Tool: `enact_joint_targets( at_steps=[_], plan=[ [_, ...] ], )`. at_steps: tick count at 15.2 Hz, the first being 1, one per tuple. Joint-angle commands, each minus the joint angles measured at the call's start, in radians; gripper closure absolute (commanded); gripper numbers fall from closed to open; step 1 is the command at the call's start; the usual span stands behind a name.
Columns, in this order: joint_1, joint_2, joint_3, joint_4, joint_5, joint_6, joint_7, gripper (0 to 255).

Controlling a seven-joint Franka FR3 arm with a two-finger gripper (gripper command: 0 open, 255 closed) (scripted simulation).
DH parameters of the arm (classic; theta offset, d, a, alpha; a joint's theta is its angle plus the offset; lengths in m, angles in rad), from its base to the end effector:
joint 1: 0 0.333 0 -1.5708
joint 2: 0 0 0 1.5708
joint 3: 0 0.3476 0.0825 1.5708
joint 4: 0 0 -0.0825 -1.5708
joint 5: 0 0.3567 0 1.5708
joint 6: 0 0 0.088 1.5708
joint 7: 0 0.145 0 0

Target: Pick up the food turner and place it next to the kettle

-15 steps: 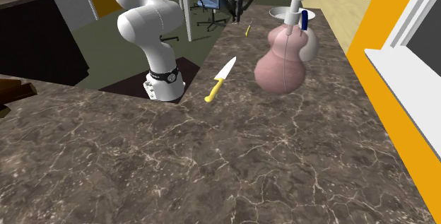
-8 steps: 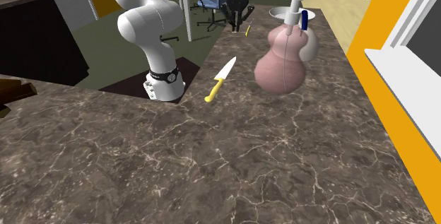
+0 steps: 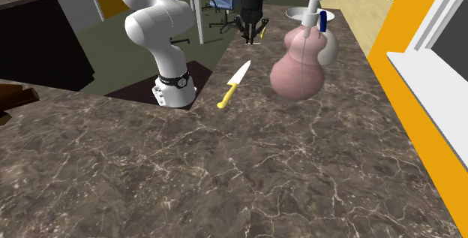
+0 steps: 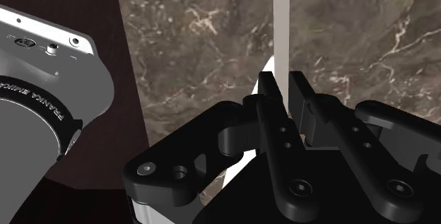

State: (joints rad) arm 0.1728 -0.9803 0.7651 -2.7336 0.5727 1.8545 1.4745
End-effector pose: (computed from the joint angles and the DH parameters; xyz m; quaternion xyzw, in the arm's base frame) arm 0.1228 0.2504 0.3979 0.8788 -0.4761 0.0290 0.0158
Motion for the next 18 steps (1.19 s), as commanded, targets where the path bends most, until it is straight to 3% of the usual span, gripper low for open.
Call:
enact_joint_targets(
  at_steps=[1, 10, 18],
  plan=[
    [0.003, 0.009, 0.019, -0.02, 0.016, 0.029, 0.0, 255],
    [0.005, 0.076, 0.118, -0.098, 0.095, 0.177, -0.006, 255],
    [0.005, 0.076, 0.118, -0.098, 0.095, 0.176, -0.006, 255]
  ],
)
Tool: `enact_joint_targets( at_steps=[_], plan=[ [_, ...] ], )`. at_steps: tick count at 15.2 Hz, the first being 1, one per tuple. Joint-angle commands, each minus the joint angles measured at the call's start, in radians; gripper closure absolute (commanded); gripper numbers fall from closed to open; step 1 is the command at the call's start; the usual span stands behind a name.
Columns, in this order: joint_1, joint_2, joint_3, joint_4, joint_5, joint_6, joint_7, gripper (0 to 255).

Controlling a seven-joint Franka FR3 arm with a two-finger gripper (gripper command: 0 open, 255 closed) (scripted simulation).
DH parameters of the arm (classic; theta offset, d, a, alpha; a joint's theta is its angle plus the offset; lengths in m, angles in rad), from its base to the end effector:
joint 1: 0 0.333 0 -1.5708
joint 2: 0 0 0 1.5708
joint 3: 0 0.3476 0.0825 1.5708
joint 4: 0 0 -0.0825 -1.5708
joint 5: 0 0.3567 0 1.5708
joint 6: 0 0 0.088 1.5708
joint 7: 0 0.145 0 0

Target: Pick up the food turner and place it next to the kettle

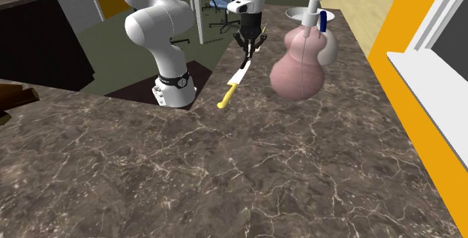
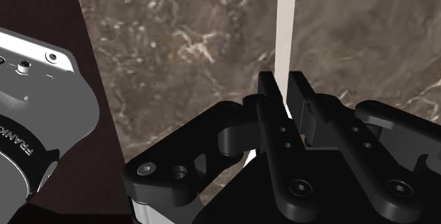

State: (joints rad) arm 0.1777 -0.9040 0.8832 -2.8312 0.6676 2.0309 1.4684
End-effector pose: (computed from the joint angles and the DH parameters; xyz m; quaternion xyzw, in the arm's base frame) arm 0.1253 0.2518 0.3441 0.8788 -0.4761 0.0293 0.0156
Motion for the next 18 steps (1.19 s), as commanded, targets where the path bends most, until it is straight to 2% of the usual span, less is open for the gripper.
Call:
enact_joint_targets(
  at_steps=[1, 6, 10, 18],
  plan=[
    [0.0, 0.0, 0.0, 0.0, 0.0, 0.0, 0.0, 0],
    [0.0, 0.0, 0.0, 0.0, 0.0, 0.0, 0.0, 0],
    [0.001, -0.066, -0.094, 0.082, -0.076, -0.149, 0.013, 0],
    [0.001, -0.066, -0.094, 0.082, -0.076, -0.148, 0.013, 0]
  ],
)
